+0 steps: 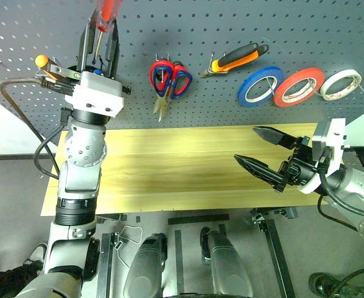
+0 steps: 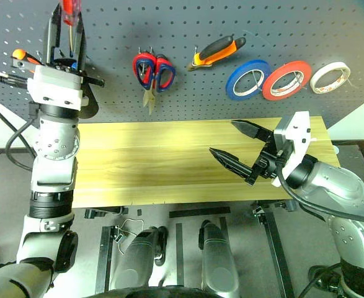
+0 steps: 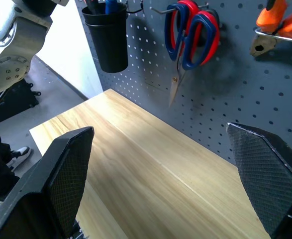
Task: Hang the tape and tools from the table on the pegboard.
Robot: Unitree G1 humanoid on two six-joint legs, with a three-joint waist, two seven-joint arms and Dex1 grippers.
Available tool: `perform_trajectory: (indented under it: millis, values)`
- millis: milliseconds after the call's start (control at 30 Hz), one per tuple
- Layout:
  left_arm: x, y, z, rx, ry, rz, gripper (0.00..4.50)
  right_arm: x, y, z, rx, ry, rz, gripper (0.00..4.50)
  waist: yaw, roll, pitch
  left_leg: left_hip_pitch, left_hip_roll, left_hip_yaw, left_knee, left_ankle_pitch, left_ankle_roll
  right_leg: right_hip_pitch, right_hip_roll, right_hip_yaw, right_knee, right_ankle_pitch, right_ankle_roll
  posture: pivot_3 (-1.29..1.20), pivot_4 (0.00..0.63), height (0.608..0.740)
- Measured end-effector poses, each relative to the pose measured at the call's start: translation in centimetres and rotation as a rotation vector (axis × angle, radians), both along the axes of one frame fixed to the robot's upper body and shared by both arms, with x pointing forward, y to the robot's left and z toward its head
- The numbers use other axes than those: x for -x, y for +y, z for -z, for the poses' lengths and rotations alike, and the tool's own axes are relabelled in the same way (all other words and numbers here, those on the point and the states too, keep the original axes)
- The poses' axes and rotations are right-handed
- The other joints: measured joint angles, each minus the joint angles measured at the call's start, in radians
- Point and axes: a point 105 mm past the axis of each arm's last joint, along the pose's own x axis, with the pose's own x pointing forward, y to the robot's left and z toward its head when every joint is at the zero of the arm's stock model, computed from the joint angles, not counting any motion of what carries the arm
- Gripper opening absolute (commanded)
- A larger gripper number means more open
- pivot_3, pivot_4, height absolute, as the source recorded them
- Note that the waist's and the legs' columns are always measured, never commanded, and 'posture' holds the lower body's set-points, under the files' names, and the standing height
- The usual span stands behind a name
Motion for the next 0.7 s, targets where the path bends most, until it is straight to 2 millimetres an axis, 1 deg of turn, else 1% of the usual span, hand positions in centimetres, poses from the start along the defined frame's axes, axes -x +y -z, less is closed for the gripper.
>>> perform_trajectory:
  millis: [167,300,400,500,633,700]
  values:
    - [0.2,1.8,-0.2,0.036,-0.001,-0.089,0.68,0.0,0.0,0.0,0.005,0.002,-0.002,4.5,0.001,0.0,0.0,0.0,0.0,0.0,0.0,0.0,0.0,0.0,0.0,0.0,0.0,0.0,0.0,-0.01,0.281,0.74]
    - [0.0,3.5,0.3,0.092,0.032,-0.155,0.68,-0.1,-0.1,0.2,0.003,0.009,-0.001,4.5,0.002,-0.001,0.0,0.0,0.0,0.0,0.0,0.0,0.0,0.0,0.0,0.0,0.0,0.0,0.0,-0.02,0.286,0.74]
    - [-0.2,3.7,0.6,0.13,0.046,-0.163,0.68,-0.1,-0.1,0.2,0.002,0.01,-0.001,4.5,0.002,-0.001,-0.001,0.0,0.0,0.0,0.001,0.0,0.001,0.0,0.0,0.0,0.001,0.0,0.0,-0.02,0.289,0.74]
    - [-0.5,4.2,1.5,0.156,0.079,-0.178,0.68,-0.1,-0.1,0.3,0.004,0.015,0.0,4.5,-0.003,-0.001,-0.001,0.001,0.0,0.0,0.001,-0.001,0.001,0.0,0.0,0.0,0.001,0.0,0.0,-0.03,0.293,0.74]
    - [-1.8,4.9,3.3,0.208,0.157,-0.195,0.68,-0.1,-0.1,0.4,0.008,0.025,0.002,4.5,0.0,-0.001,-0.001,0.001,0.0,0.0,0.001,0.0,0.001,0.0,0.0,0.0,0.002,0.0,0.0,-0.03,0.294,0.74]
    - [-2.1,5.0,3.8,0.219,0.177,-0.194,0.68,-0.1,-0.1,0.5,0.009,0.03,0.003,4.5,0.0,-0.001,-0.001,0.001,0.0,0.0,0.002,0.0,0.001,0.0,-0.001,0.0,0.002,0.0,0.0,-0.03,0.293,0.74]
